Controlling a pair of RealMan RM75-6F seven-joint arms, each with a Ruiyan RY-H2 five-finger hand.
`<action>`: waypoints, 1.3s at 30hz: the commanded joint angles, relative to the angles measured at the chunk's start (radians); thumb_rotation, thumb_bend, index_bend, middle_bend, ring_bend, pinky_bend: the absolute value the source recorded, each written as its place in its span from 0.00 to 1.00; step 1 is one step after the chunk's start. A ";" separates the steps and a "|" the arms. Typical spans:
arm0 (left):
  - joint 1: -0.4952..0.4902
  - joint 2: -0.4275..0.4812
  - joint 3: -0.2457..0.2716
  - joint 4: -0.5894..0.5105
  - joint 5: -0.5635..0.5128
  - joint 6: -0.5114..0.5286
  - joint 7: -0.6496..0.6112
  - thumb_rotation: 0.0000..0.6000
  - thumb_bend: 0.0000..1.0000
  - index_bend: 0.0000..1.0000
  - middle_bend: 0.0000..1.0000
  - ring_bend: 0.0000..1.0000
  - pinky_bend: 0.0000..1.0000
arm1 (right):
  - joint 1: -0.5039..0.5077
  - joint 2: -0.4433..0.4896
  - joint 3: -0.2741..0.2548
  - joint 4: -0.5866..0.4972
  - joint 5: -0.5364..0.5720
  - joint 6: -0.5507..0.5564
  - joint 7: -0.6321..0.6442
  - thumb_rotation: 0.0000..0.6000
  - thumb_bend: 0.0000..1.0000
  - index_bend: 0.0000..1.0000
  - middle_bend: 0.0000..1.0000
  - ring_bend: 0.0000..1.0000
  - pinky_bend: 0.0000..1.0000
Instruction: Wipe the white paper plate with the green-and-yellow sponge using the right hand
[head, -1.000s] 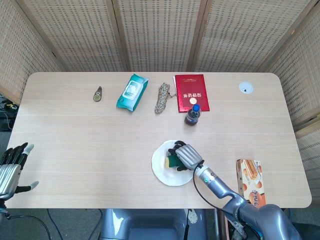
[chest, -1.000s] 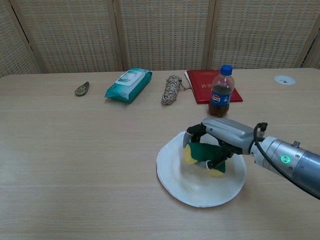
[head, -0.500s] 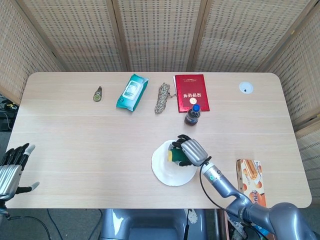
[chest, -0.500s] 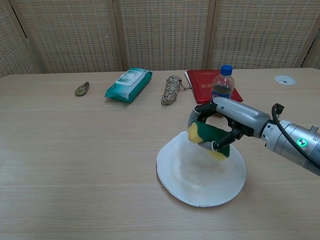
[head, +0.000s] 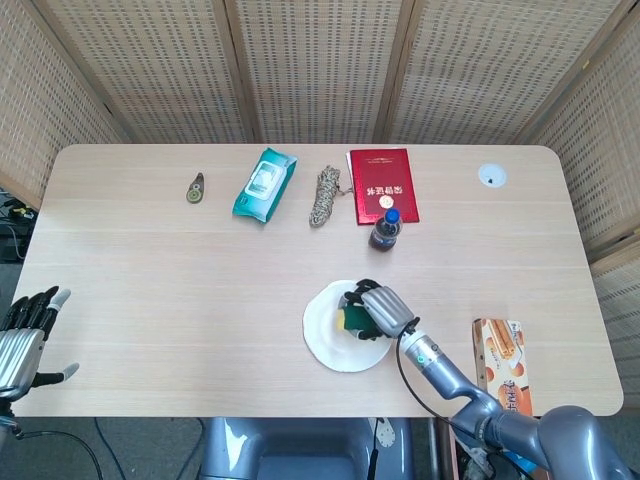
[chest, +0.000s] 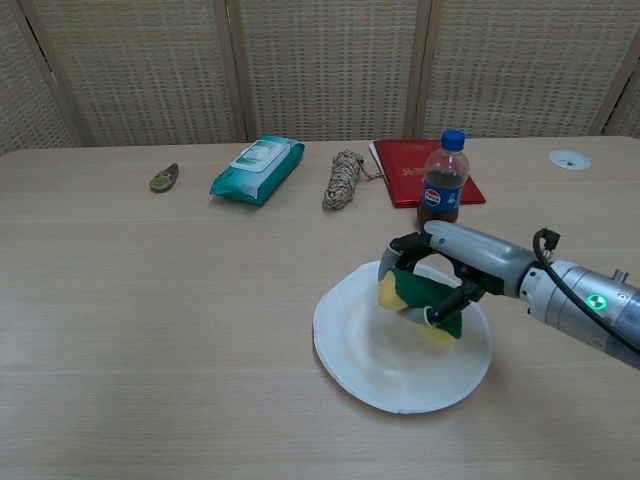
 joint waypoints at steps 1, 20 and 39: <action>0.001 0.001 0.000 -0.001 0.002 0.003 0.000 1.00 0.00 0.00 0.00 0.00 0.00 | 0.003 -0.016 0.002 0.017 0.011 -0.024 -0.010 1.00 0.32 0.43 0.53 0.36 0.17; 0.003 0.003 0.002 -0.001 0.004 0.006 -0.006 1.00 0.00 0.00 0.00 0.00 0.00 | -0.024 -0.096 -0.035 0.155 0.000 -0.053 0.025 1.00 0.32 0.43 0.53 0.36 0.17; 0.006 0.009 0.004 -0.005 0.012 0.012 -0.014 1.00 0.00 0.00 0.00 0.00 0.00 | 0.005 0.073 0.088 -0.065 0.005 0.096 -0.056 1.00 0.32 0.43 0.53 0.36 0.17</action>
